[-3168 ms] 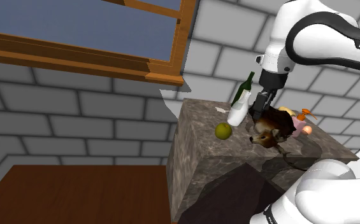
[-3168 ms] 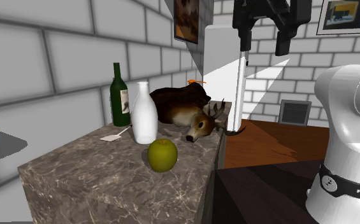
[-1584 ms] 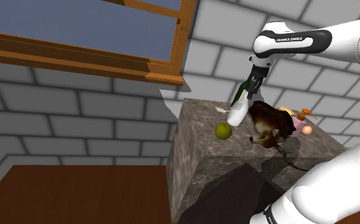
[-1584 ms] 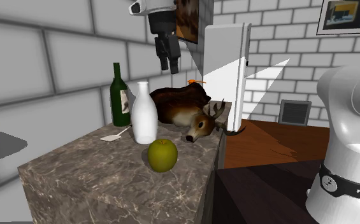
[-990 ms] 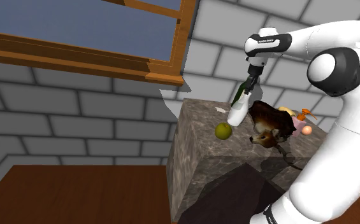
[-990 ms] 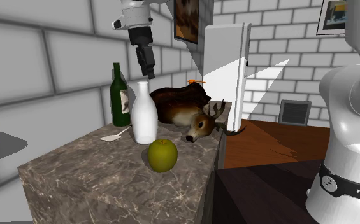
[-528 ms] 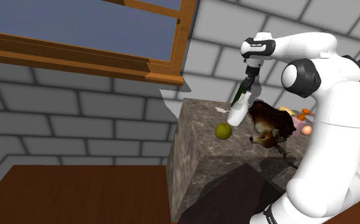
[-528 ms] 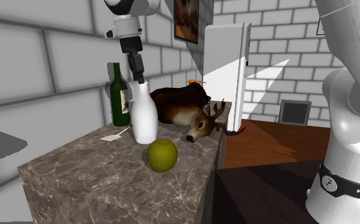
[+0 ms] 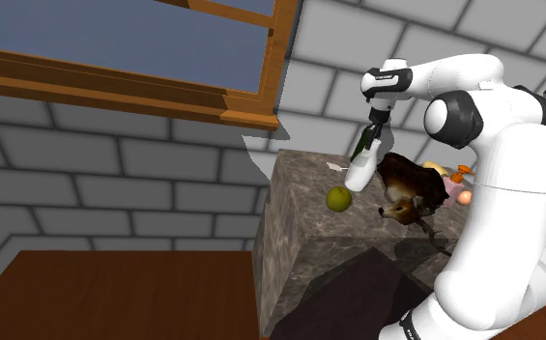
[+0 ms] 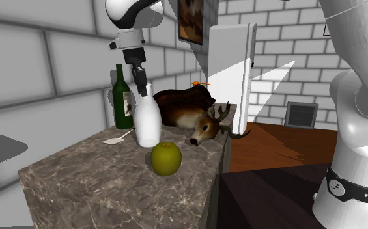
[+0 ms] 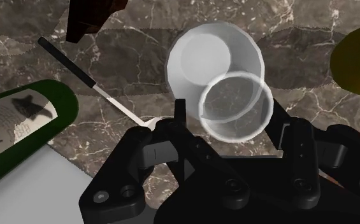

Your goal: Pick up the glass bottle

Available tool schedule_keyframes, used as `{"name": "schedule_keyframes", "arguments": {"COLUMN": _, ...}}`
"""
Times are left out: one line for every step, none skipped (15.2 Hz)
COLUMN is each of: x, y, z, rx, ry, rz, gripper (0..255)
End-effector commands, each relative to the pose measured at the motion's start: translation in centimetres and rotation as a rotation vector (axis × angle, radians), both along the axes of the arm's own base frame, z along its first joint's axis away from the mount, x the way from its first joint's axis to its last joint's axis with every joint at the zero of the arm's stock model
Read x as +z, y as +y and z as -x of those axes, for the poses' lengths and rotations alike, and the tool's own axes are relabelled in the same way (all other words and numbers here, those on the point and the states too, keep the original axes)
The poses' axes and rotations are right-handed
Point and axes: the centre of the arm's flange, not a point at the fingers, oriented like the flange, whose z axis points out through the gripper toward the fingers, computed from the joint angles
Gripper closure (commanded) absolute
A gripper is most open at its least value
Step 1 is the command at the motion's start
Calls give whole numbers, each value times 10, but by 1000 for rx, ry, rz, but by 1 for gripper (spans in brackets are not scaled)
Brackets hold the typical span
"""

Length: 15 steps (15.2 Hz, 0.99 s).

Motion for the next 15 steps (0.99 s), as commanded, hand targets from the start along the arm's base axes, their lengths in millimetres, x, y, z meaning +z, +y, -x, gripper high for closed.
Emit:
{"name": "schedule_keyframes", "arguments": {"x": -1, "y": 0, "z": 0, "rx": 0, "ry": 0, "rz": 0, "gripper": 255}}
{"name": "schedule_keyframes", "arguments": {"x": -1, "y": 0, "z": 0, "rx": 0, "ry": 0, "rz": 0, "gripper": 255}}
{"name": "schedule_keyframes", "arguments": {"x": -1, "y": 0, "z": 0, "rx": 0, "ry": 0, "rz": 0, "gripper": 255}}
{"name": "schedule_keyframes", "arguments": {"x": -1, "y": 0, "z": 0, "rx": 0, "ry": 0, "rz": 0, "gripper": 255}}
{"name": "schedule_keyframes", "arguments": {"x": -1, "y": 0, "z": 0, "rx": 0, "ry": 0, "rz": 0, "gripper": 255}}
{"name": "schedule_keyframes", "arguments": {"x": -1, "y": 0, "z": 0, "rx": 0, "ry": 0, "rz": 0, "gripper": 255}}
{"name": "schedule_keyframes", "arguments": {"x": -1, "y": 0, "z": 0, "rx": 0, "ry": 0, "rz": 0, "gripper": 255}}
{"name": "schedule_keyframes", "arguments": {"x": -1, "y": 0, "z": 0, "rx": 0, "ry": 0, "rz": 0, "gripper": 255}}
{"name": "schedule_keyframes", "arguments": {"x": 0, "y": 0, "z": 0, "rx": 0, "ry": 0, "rz": 0, "gripper": 255}}
{"name": "schedule_keyframes", "arguments": {"x": 5, "y": 0, "z": 0, "rx": 0, "ry": 0, "rz": 0, "gripper": 255}}
{"name": "schedule_keyframes", "arguments": {"x": 10, "y": 0, "z": 0, "rx": 0, "ry": 0, "rz": 0, "gripper": 255}}
{"name": "schedule_keyframes", "arguments": {"x": 15, "y": 0, "z": 0, "rx": 0, "ry": 0, "rz": 0, "gripper": 255}}
{"name": "schedule_keyframes", "arguments": {"x": 21, "y": 0, "z": 0, "rx": 0, "ry": 0, "rz": 0, "gripper": 255}}
{"name": "schedule_keyframes", "arguments": {"x": 26, "y": 0, "z": 0, "rx": 0, "ry": 0, "rz": 0, "gripper": 255}}
{"name": "schedule_keyframes", "arguments": {"x": 31, "y": 0, "z": 0, "rx": 0, "ry": 0, "rz": 0, "gripper": 255}}
